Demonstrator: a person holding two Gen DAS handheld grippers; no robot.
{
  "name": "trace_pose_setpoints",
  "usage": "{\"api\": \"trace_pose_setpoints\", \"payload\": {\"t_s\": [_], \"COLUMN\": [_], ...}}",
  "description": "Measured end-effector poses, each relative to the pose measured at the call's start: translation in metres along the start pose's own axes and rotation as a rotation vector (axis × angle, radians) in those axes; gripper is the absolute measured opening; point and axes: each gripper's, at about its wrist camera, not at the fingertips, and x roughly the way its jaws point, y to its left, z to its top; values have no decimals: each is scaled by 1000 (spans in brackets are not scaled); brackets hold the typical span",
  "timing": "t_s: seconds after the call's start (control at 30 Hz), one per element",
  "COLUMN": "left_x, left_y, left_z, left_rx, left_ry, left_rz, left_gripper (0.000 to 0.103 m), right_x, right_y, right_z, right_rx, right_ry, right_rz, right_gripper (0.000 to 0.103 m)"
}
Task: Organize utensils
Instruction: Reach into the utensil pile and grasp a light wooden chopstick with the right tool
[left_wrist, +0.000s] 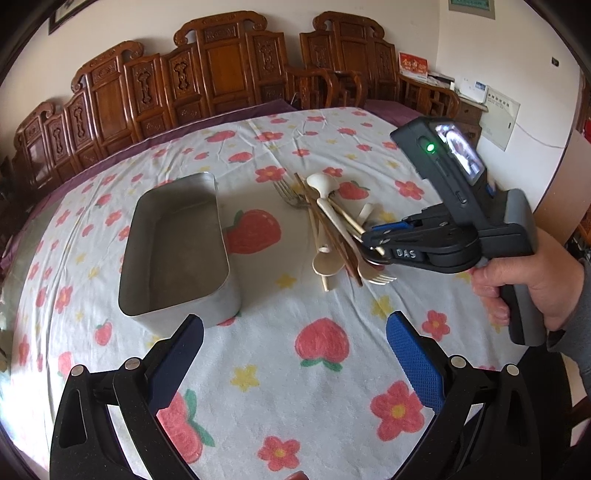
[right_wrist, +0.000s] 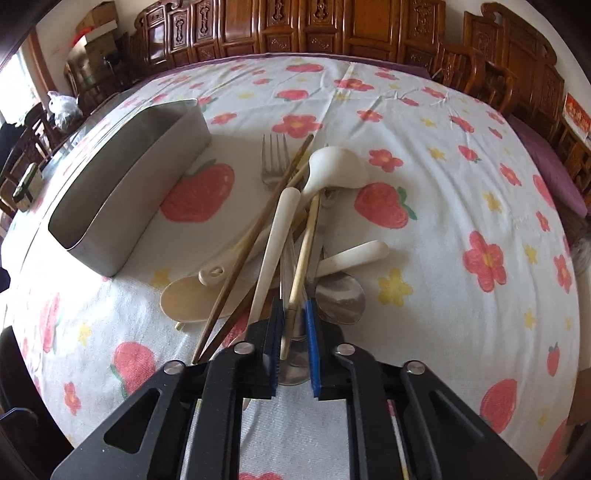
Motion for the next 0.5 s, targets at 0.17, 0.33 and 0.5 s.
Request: {"api": "trace_pose_setpoints", "payload": {"t_s": [0.17,0.33,0.5], "left_x": [8,19,34], "left_y": [0,-6,-15], "left_z": [2,8,13], "left_rx": [-7,-15,-38], "left_ry": [12,19,38], "left_rz": [-3,-17,-51], "left_gripper": [96,96,95], "right_x": [-16,-40,-62], "right_y": [-9,-18,-26], "right_z": [-7,-26,-45], "right_rx": [33,36,43], "right_ry": [-13,-33,-69], "right_rz": [9,-3,-9], "right_gripper": [6,6,6]}}
